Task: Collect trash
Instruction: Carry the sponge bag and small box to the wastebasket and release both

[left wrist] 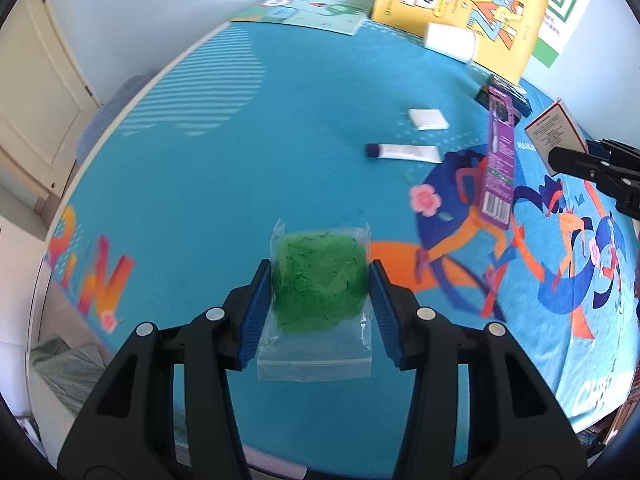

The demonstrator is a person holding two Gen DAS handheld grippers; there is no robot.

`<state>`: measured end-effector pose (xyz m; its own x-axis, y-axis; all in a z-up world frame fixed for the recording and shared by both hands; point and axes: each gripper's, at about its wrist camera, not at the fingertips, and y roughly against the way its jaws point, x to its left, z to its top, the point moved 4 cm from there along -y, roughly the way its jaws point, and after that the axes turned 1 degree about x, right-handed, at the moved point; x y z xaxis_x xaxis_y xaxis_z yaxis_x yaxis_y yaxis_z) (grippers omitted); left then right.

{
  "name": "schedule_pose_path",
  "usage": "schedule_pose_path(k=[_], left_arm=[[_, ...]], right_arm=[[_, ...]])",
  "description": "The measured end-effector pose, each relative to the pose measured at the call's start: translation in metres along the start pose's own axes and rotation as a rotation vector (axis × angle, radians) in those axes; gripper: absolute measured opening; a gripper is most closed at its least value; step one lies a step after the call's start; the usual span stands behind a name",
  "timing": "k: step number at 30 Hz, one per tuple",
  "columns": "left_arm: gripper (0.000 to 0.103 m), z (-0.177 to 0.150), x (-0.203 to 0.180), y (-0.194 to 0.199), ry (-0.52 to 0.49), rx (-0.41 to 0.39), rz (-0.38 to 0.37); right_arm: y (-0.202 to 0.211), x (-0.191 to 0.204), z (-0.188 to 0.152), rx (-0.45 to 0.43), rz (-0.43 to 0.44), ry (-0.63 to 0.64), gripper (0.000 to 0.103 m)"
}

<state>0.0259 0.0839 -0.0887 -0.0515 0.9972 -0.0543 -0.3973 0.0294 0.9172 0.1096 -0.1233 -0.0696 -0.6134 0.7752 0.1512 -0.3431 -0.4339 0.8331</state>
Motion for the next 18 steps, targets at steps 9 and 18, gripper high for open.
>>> schedule_pose_path(k=[9, 18], left_arm=[[0.046, -0.042, 0.071, 0.028, 0.110, -0.022, 0.055], [0.046, -0.096, 0.151, 0.055, 0.257, -0.041, 0.132]], right_arm=[[-0.024, 0.100, 0.022, 0.018, 0.106, 0.161, 0.041], [-0.045, 0.214, 0.046, 0.021, 0.235, 0.344, 0.041]])
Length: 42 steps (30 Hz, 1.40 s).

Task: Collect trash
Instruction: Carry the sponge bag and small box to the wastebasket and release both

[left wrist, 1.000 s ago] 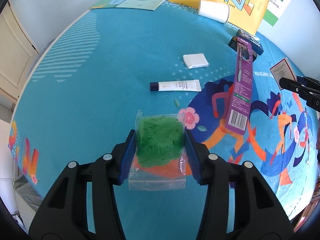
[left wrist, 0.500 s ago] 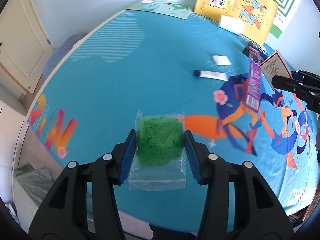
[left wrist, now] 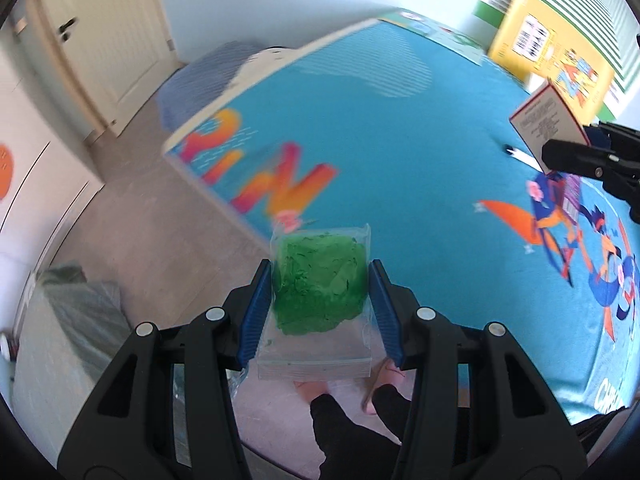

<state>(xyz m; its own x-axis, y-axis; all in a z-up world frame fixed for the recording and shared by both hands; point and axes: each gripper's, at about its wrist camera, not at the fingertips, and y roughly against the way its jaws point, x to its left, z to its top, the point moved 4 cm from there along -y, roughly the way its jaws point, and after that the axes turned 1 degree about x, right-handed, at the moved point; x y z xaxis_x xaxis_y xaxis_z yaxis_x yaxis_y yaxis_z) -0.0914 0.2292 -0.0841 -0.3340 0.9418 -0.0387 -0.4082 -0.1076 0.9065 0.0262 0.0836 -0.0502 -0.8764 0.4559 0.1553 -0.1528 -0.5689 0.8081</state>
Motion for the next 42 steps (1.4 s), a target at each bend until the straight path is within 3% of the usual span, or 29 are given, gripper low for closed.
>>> schedule_pose_path(k=[11, 21, 32, 42], left_arm=[[0.046, -0.059, 0.118, 0.017, 0.229, 0.008, 0.106], [0.046, -0.117, 0.198, 0.028, 0.402, 0.044, 0.178], [0.046, -0.167, 0.255, 0.032, 0.542, 0.077, 0.220], [0.046, -0.199, 0.288, 0.026, 0.627, 0.120, 0.230]], right_arm=[[-0.066, 0.130, 0.060, 0.042, 0.193, 0.259, 0.041], [-0.109, 0.226, 0.076, 0.114, 0.324, 0.457, 0.041], [-0.146, 0.314, 0.079, 0.185, 0.425, 0.605, 0.041], [-0.174, 0.362, 0.066, 0.268, 0.486, 0.701, 0.041]])
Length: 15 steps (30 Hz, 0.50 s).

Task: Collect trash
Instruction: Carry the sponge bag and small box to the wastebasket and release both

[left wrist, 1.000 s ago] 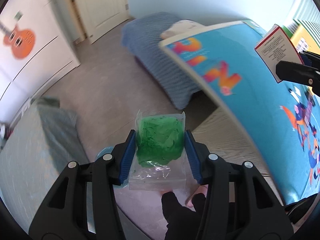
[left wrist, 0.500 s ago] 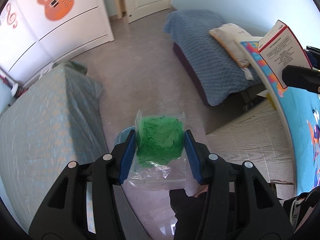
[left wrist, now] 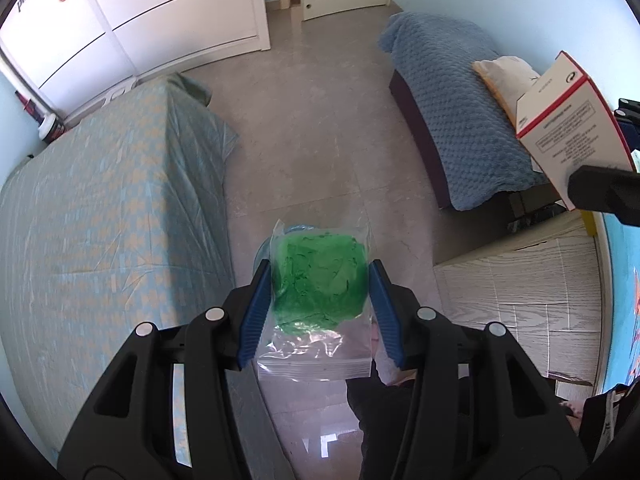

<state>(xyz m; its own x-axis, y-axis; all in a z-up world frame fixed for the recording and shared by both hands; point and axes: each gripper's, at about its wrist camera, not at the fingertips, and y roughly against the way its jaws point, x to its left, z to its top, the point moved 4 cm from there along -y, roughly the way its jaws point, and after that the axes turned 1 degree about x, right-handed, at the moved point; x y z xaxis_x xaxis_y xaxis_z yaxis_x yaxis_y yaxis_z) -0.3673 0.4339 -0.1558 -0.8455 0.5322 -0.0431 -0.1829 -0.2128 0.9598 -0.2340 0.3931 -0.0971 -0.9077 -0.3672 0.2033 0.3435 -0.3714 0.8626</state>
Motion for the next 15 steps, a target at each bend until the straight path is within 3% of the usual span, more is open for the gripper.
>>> schedule_pose_path(k=[8, 10, 11, 13, 14, 15], left_arm=[[0.047, 0.000, 0.014, -0.008, 0.037, 0.019, -0.008], [0.052, 0.001, 0.017, -0.010, 0.053, 0.021, -0.015], [0.058, 0.001, 0.019, -0.010, 0.057, 0.020, -0.015], [0.082, 0.002, 0.022, -0.014, 0.058, 0.034, 0.010], [0.096, 0.002, 0.022, -0.016, 0.053, 0.040, 0.029], [0.096, 0.002, 0.023, -0.017, 0.040, 0.043, 0.050]], right_arm=[[-0.020, 0.012, 0.017, 0.036, 0.046, 0.031, 0.041], [-0.023, 0.015, 0.021, 0.041, 0.054, 0.033, 0.042], [-0.025, 0.015, 0.023, 0.041, 0.055, 0.031, 0.043], [-0.028, 0.015, 0.027, 0.034, 0.065, 0.015, 0.051], [-0.029, 0.015, 0.029, 0.042, 0.082, 0.007, 0.069], [-0.031, 0.014, 0.030, 0.045, 0.073, 0.000, 0.075]])
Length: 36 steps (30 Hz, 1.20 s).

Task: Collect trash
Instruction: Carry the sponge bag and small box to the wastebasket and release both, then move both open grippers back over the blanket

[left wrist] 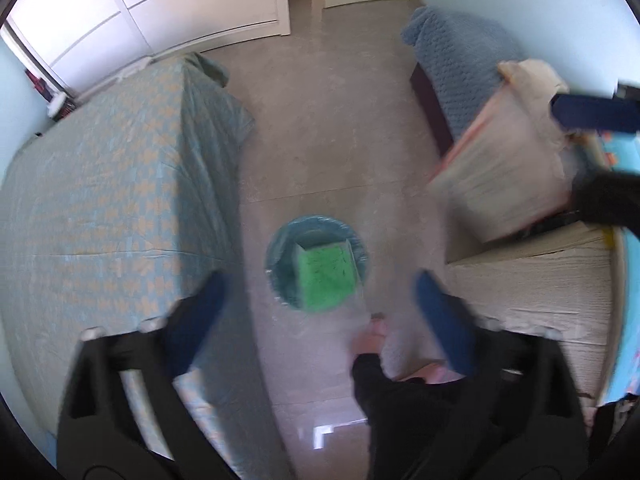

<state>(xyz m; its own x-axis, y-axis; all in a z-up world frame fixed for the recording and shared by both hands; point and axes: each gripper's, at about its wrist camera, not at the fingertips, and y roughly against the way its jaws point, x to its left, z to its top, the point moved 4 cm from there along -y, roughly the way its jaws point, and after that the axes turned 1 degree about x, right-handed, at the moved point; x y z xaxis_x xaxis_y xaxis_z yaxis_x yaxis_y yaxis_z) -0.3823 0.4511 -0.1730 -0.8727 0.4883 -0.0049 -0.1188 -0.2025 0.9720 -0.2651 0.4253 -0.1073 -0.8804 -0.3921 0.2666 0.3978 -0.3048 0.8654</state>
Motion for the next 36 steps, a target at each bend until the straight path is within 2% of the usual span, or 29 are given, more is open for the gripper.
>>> schedule_pose_path(k=[3, 17, 26, 36], left_arm=[[0.096, -0.003, 0.000, -0.005, -0.031, 0.022, 0.031], [0.096, -0.003, -0.005, -0.001, -0.041, 0.011, 0.005], [0.096, 0.002, -0.036, 0.005, -0.136, 0.000, -0.016], [0.096, 0.014, -0.099, 0.021, -0.309, -0.037, -0.063]], right_arm=[[0.001, -0.002, 0.004, -0.015, -0.017, 0.001, 0.074], [0.022, -0.027, -0.010, -0.042, -0.079, -0.091, 0.074], [0.047, -0.042, -0.037, -0.096, -0.133, -0.189, 0.074], [0.094, -0.071, -0.087, -0.177, -0.228, -0.351, 0.074]])
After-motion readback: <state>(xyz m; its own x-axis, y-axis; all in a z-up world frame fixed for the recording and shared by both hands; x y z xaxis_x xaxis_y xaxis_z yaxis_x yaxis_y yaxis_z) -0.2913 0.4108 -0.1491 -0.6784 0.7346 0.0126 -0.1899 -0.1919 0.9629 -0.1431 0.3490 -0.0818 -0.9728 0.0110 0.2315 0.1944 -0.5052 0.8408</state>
